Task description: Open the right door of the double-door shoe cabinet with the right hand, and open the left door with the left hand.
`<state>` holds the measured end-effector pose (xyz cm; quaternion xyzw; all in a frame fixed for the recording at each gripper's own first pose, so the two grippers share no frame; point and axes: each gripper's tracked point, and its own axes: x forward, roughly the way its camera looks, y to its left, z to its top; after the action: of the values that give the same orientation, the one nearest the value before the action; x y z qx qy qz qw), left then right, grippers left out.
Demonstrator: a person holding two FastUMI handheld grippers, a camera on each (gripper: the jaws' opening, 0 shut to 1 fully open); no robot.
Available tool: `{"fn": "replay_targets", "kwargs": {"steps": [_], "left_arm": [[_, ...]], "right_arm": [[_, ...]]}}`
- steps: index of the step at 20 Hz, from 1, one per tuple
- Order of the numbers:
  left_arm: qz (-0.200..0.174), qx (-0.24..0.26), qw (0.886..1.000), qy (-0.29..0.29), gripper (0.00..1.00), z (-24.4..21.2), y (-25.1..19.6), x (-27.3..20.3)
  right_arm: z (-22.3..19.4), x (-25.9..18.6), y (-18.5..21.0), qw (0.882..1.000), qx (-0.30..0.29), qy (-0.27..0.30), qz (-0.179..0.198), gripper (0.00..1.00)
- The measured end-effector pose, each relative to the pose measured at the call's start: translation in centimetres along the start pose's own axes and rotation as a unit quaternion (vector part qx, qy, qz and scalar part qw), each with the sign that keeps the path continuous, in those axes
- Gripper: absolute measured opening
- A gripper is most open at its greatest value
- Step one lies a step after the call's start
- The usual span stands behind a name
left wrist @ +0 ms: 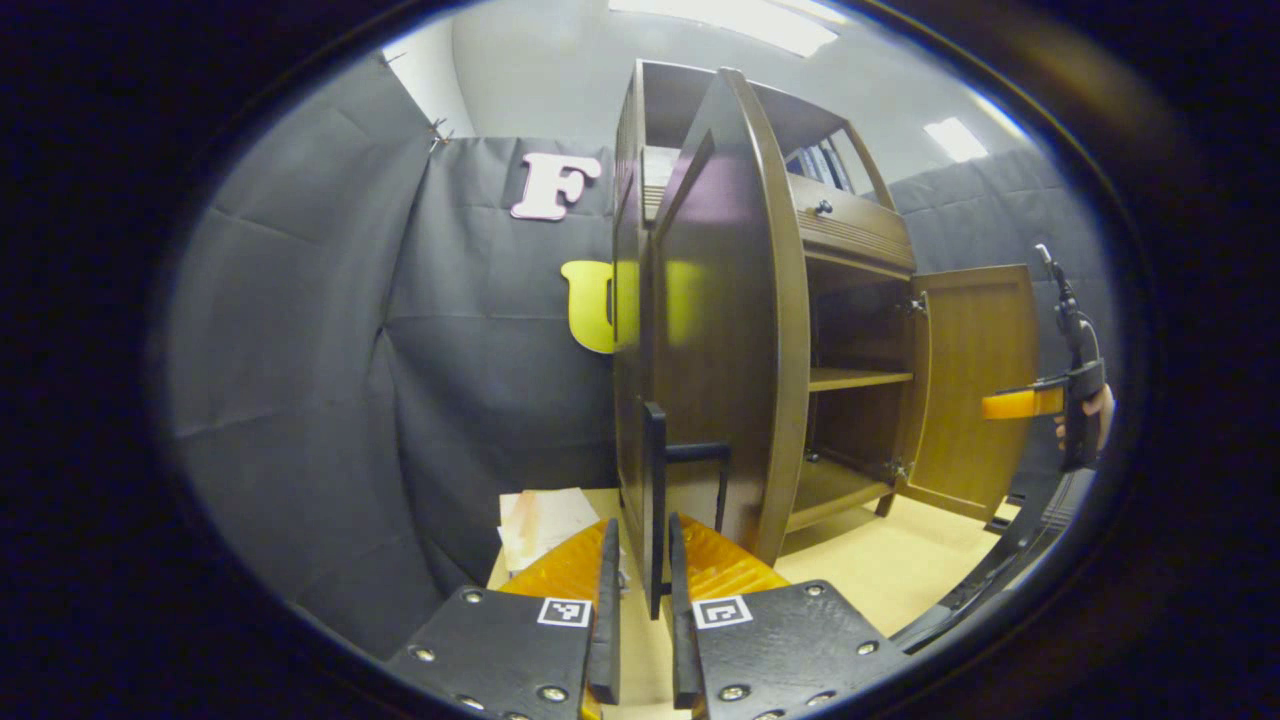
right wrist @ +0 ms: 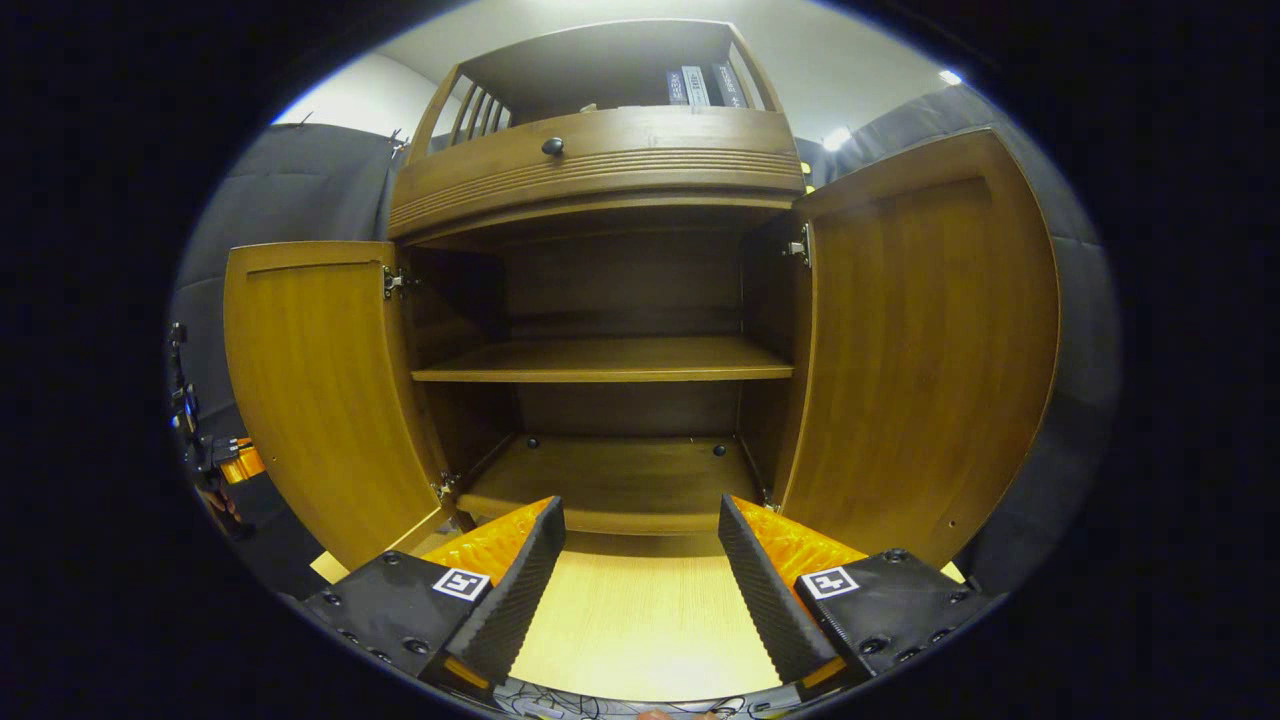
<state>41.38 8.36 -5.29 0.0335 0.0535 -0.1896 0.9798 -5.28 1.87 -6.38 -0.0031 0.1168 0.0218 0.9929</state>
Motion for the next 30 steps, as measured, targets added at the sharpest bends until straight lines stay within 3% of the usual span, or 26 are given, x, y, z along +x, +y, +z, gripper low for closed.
{"fn": "replay_targets", "kwargs": {"steps": [2,3,4,6,11,14,15,16,17,21,27,30], "left_arm": [[-0.032,-0.002,0.999,0.013,0.24,-0.4,-0.8,-0.2],[-0.033,0.0,0.999,0.012,0.2,-0.3,-0.8,-0.5],[-0.029,0.0,1.0,0.013,0.22,-0.6,-0.4,-0.7],[-0.011,-0.009,1.0,0.014,0.22,-0.4,-0.3,-0.8],[0.067,-0.013,0.997,0.023,0.24,-0.4,1.2,-1.6],[0.108,-0.013,0.994,0.025,0.21,0.1,1.9,-2.1],[0.116,-0.013,0.993,0.019,0.21,0.5,1.9,-2.1],[0.123,-0.016,0.992,0.014,0.21,0.6,1.8,-2.3],[0.127,-0.019,0.992,0.007,0.24,0.9,1.5,-2.2],[0.12,-0.017,0.992,-0.022,0.27,2.7,0.1,-1.4],[0.073,-0.011,0.996,-0.057,0.96,4.7,-3.0,-0.4],[0.068,-0.008,0.995,-0.07,0.96,5.5,-3.3,0.0]], "right_arm": [[0.3,0.3,0.0,1.0,-0.004,0.003,-0.004,0.93],[0.1,0.6,0.2,1.0,-0.006,0.008,-0.004,0.93],[-0.1,0.8,0.5,1.0,-0.006,0.014,0.0,0.93],[0.0,1.2,1.1,1.0,-0.007,0.014,0.013,0.97],[0.0,2.2,1.4,0.999,-0.01,0.005,0.036,0.94],[-0.1,1.6,0.3,0.999,-0.016,0.001,0.04,0.98],[0.3,1.2,-0.7,0.999,-0.025,-0.007,0.032,0.94],[1.1,0.8,-1.3,0.999,-0.039,-0.022,0.025,0.98],[1.9,0.1,-1.6,0.997,-0.054,-0.04,0.023,0.93],[4.0,-2.0,-1.9,0.993,-0.078,-0.075,0.037,0.96],[2.8,-4.5,-3.2,0.994,-0.066,-0.063,0.052,0.97],[2.6,-5.8,-5.0,0.995,-0.057,-0.065,0.046,0.97]]}}
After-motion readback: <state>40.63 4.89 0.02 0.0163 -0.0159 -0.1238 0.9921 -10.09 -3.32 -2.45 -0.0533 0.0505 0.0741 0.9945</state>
